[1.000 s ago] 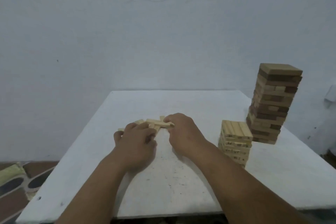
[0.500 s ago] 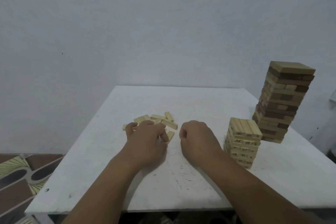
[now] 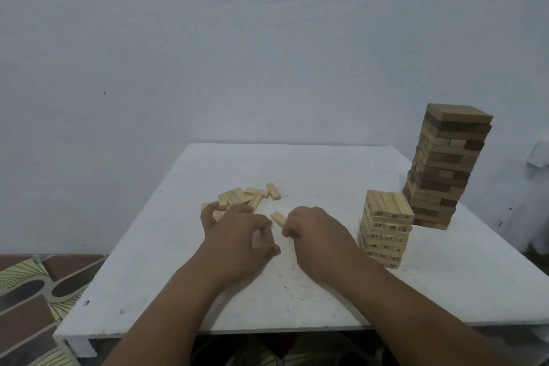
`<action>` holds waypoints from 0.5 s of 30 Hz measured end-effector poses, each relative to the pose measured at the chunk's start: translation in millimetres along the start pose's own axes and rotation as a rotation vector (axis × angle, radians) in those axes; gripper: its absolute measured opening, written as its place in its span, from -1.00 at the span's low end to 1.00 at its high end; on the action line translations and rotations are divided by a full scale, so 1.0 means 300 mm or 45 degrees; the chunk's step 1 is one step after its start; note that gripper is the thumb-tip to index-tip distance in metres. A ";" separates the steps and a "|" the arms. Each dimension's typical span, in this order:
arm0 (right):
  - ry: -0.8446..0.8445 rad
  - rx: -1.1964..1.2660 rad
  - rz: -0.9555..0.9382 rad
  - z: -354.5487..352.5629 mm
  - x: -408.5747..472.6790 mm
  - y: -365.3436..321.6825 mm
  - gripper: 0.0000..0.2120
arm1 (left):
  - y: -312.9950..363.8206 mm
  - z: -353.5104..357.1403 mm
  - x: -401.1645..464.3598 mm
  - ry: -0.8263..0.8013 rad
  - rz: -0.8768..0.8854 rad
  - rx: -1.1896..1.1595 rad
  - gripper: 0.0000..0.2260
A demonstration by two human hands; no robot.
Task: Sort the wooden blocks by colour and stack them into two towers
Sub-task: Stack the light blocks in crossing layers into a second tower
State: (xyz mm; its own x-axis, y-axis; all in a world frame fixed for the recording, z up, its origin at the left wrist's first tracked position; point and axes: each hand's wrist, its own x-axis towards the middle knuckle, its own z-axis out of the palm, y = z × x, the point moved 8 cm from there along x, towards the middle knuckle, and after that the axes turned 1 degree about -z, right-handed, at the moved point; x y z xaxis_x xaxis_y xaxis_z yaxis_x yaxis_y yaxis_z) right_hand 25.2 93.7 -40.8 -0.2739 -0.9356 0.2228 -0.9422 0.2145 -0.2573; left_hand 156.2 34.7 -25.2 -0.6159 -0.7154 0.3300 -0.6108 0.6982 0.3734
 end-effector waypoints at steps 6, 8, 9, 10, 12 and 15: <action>-0.007 0.135 0.008 -0.092 -0.191 -0.027 -0.73 | 0.044 -0.005 -0.050 0.026 0.077 -0.024 -0.70; -0.012 0.193 0.008 -0.128 -0.228 -0.041 -0.76 | 0.066 -0.002 -0.069 -0.003 0.117 -0.059 -0.68; 0.007 0.215 0.006 -0.144 -0.237 -0.044 -0.78 | 0.078 0.000 -0.078 -0.020 0.141 -0.070 -0.68; 0.032 0.233 0.010 -0.159 -0.242 -0.042 -0.80 | 0.088 0.002 -0.084 -0.035 0.161 -0.073 -0.69; 0.097 0.265 0.035 -0.178 -0.241 -0.028 -0.84 | 0.097 0.001 -0.091 -0.052 0.180 -0.057 -0.71; 0.136 0.290 0.102 -0.178 -0.220 -0.007 -0.93 | 0.094 -0.001 -0.093 -0.101 0.168 -0.038 -0.74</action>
State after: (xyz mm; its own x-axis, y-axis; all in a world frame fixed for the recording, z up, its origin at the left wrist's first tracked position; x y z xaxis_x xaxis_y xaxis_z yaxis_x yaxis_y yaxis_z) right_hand 35.0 170.0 -4.8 -0.3761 -0.8806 0.2882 -0.8523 0.2067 -0.4805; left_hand 156.3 74.2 -23.6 -0.7279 -0.6122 0.3089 -0.5078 0.7840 0.3571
